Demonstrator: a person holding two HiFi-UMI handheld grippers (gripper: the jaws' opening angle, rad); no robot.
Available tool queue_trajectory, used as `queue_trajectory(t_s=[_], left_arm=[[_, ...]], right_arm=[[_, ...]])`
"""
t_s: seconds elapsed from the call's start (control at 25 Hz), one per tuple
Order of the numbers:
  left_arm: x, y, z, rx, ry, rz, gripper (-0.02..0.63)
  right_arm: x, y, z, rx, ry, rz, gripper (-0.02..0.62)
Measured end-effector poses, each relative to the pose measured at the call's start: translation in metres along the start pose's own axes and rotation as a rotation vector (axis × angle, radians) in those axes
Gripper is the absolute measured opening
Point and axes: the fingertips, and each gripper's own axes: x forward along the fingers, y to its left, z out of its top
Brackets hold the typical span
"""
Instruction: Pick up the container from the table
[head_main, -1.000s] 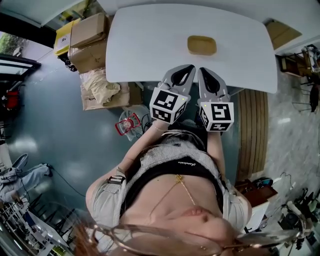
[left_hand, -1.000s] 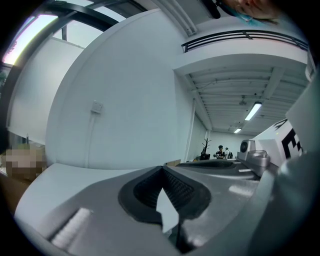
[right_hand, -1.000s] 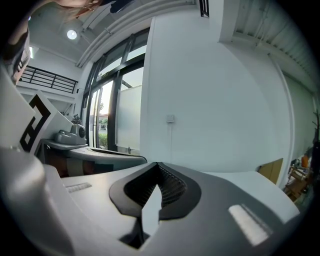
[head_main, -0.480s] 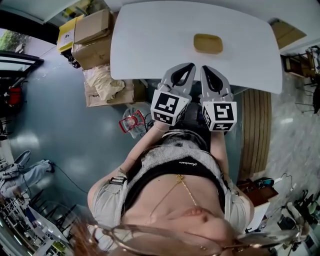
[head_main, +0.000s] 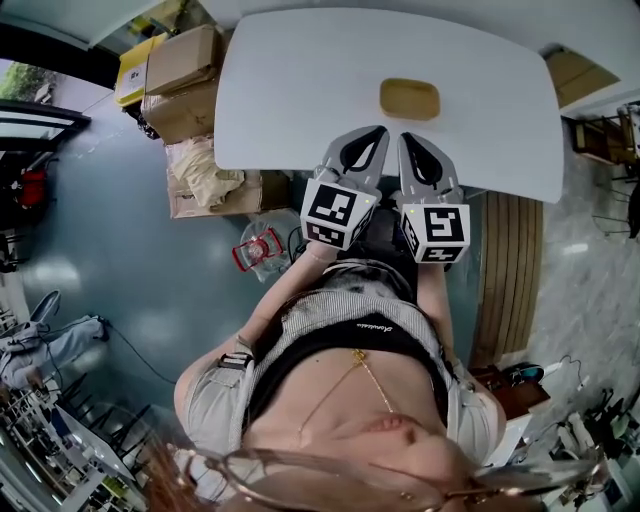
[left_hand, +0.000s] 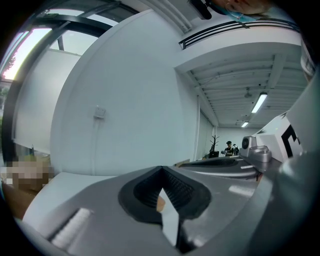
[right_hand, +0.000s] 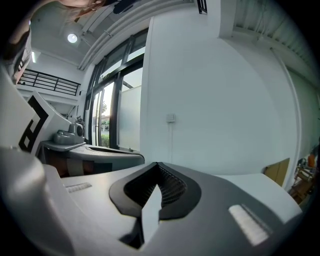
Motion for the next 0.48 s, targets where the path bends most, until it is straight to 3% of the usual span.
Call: queue_trajectory(t_s=[0.48], left_arm=[[0.092, -0.008, 0.024, 0.014, -0.001, 0.019, 0.001]], right_arm=[[0.033, -0.09, 0.016, -0.005, -0.009, 0.029, 0.025]])
